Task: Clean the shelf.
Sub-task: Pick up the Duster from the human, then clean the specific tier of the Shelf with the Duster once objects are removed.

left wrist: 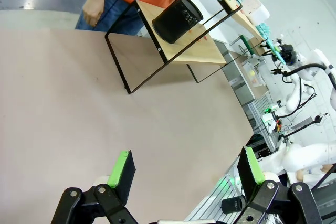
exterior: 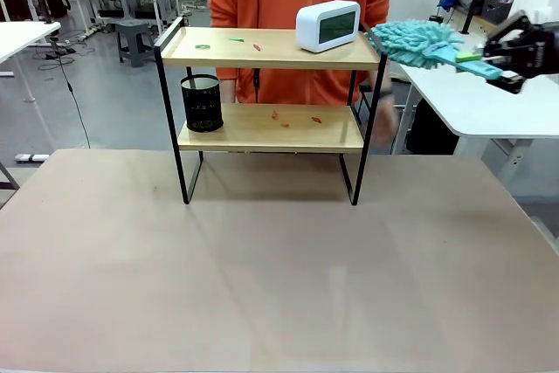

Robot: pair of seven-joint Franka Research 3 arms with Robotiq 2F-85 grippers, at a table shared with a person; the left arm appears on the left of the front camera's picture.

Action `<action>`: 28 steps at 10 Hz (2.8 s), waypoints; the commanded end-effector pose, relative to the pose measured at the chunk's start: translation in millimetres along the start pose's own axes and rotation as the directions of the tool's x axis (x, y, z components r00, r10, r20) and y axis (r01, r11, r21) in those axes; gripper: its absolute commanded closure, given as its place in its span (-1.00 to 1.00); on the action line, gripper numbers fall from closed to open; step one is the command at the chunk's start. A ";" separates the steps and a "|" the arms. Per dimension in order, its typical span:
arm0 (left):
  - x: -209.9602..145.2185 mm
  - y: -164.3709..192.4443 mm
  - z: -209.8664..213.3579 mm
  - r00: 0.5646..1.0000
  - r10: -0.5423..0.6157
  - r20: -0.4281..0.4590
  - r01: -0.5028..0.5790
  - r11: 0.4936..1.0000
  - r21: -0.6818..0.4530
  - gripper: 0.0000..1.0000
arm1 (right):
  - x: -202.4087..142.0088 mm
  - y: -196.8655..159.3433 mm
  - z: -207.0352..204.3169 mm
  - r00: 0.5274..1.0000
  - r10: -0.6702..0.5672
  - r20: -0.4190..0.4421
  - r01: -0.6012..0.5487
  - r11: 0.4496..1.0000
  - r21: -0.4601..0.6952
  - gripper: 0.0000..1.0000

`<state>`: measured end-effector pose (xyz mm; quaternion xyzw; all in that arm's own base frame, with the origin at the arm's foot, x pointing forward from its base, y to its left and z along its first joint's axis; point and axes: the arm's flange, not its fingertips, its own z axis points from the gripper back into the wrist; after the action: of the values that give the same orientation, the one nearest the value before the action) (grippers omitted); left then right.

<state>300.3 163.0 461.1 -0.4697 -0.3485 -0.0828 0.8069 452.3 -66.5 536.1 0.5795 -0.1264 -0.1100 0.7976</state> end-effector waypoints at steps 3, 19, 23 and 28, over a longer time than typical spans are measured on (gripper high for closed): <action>1.2 -0.6 -1.2 1.000 -0.023 0.021 0.024 1.000 -0.016 -1.00 | -149.2 -4.1 138.3 0.961 0.272 -0.052 -0.277 0.937 -0.211 1.00; 1.2 -0.6 -1.2 1.000 -0.023 0.021 0.024 1.000 -0.016 -1.00 | -216.0 -29.7 171.8 0.954 0.272 -0.130 -0.298 0.916 -0.269 1.00; 1.2 -0.6 -1.2 1.000 -0.023 0.021 0.024 1.000 -0.016 -1.00 | -216.0 -29.7 171.8 0.954 0.272 -0.130 -0.298 0.916 -0.269 1.00; 1.2 -0.6 -1.2 1.000 -0.023 0.021 0.024 1.000 -0.016 -1.00 | -297.8 14.2 113.9 0.771 0.493 -0.404 -0.624 0.710 -0.325 0.75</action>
<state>300.4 163.8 461.5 -0.4692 -0.3487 -0.0828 0.8071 149.2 -96.7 562.0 0.3563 -0.1403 0.1389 0.9133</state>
